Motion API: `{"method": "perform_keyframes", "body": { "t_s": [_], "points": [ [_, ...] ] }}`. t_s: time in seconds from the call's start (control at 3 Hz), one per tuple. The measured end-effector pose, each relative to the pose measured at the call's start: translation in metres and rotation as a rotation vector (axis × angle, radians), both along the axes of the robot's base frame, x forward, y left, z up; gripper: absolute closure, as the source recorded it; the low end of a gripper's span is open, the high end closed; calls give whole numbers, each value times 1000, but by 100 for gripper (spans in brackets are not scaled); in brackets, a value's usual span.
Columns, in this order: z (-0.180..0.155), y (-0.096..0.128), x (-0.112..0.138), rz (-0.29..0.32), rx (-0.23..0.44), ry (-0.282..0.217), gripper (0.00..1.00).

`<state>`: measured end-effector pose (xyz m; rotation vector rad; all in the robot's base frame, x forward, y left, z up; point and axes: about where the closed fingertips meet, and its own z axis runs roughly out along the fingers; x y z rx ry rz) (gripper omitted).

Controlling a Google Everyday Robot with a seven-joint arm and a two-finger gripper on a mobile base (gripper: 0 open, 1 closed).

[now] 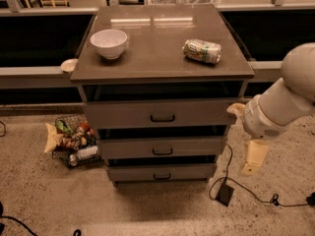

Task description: Open middle drawer

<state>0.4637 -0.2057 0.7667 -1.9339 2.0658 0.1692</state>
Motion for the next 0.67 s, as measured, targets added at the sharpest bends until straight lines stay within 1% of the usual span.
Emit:
{"method": "perform_keyframes", "body": {
  "t_s": [0.33,0.67],
  "points": [
    [-60,14,13,74,126,16,0],
    [-63,14,13,78,127,21,0]
  ]
}}
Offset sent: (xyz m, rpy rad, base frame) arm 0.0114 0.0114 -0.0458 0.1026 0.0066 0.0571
